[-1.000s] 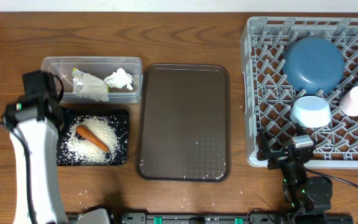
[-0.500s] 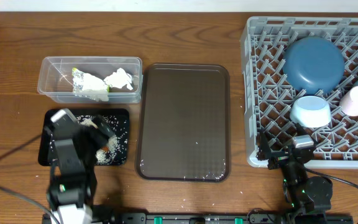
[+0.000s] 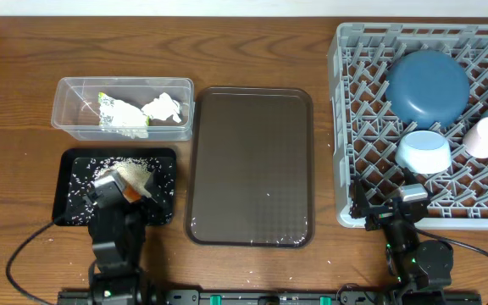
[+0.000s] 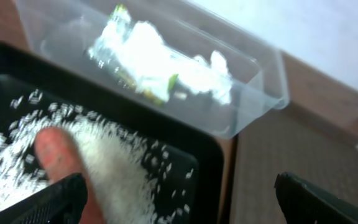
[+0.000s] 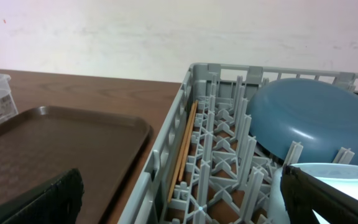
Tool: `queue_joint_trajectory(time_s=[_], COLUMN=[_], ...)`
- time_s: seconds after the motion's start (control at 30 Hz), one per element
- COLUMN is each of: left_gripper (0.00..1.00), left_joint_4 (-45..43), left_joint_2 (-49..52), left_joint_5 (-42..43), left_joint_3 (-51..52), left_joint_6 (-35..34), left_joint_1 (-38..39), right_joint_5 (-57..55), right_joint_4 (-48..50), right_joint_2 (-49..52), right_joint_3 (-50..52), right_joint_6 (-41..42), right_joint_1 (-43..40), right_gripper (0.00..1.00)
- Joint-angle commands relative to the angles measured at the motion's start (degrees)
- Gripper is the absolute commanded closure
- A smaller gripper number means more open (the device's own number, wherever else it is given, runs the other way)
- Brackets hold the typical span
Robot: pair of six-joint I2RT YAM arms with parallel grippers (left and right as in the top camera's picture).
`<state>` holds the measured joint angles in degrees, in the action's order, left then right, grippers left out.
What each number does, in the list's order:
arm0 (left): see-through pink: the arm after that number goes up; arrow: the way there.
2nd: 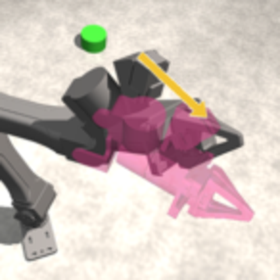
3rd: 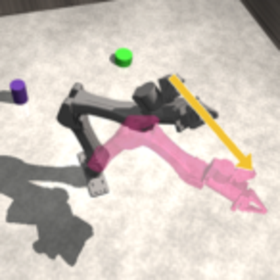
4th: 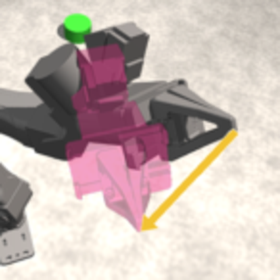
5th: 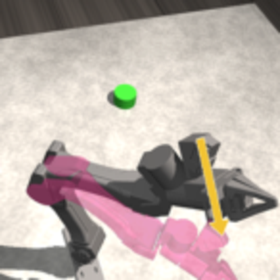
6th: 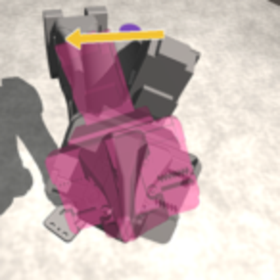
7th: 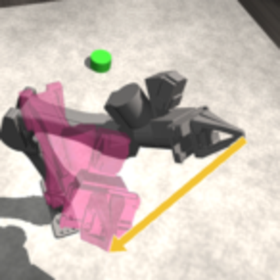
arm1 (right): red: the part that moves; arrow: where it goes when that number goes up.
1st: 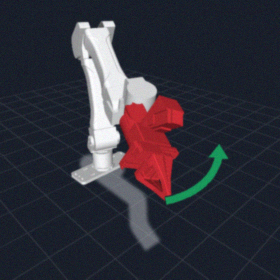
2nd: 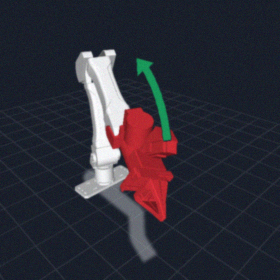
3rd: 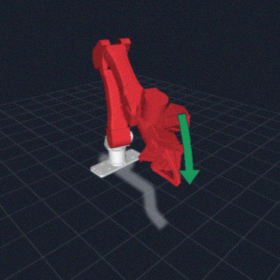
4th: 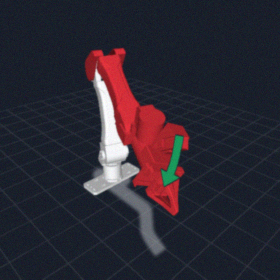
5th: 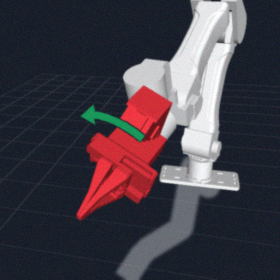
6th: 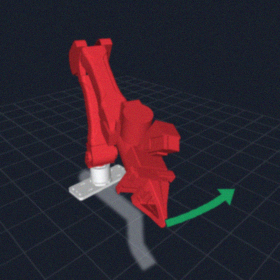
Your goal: Sort waste into correct bins and load items into the dishwasher rack
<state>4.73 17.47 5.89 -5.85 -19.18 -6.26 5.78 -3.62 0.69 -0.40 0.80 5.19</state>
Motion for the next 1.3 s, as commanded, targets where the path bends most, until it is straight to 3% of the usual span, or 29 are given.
queue_joint_trajectory(time_s=[0.0, 0.2, 0.57, 1.27], left_gripper=[0.01, 0.01, 0.01, 0.01], left_joint_4=[-2.78, -1.95, -1.14, -1.14], left_joint_2=[-4.63, -9.31, -17.38, -17.14], left_joint_5=[0.96, -0.07, -0.57, -0.76], left_joint_3=[4.31, 5.62, 5.62, 5.62], left_joint_6=[1.6, 1.68, 9.33, 9.31], left_joint_1=[0.24, 0.24, 2.69, 5.18], right_joint_5=[-0.2, -0.2, -0.2, -0.2], right_joint_4=[-0.2, -0.2, -0.2, -0.2], right_joint_2=[-0.39, -0.39, -0.31, -0.31], right_joint_3=[0.09, 0.09, 0.09, 0.09], right_joint_6=[-0.66, -0.66, -0.66, -0.66], right_joint_1=[0.61, 0.61, 0.61, 0.61], right_gripper=[0.01, 0.01, 0.01, 0.01])
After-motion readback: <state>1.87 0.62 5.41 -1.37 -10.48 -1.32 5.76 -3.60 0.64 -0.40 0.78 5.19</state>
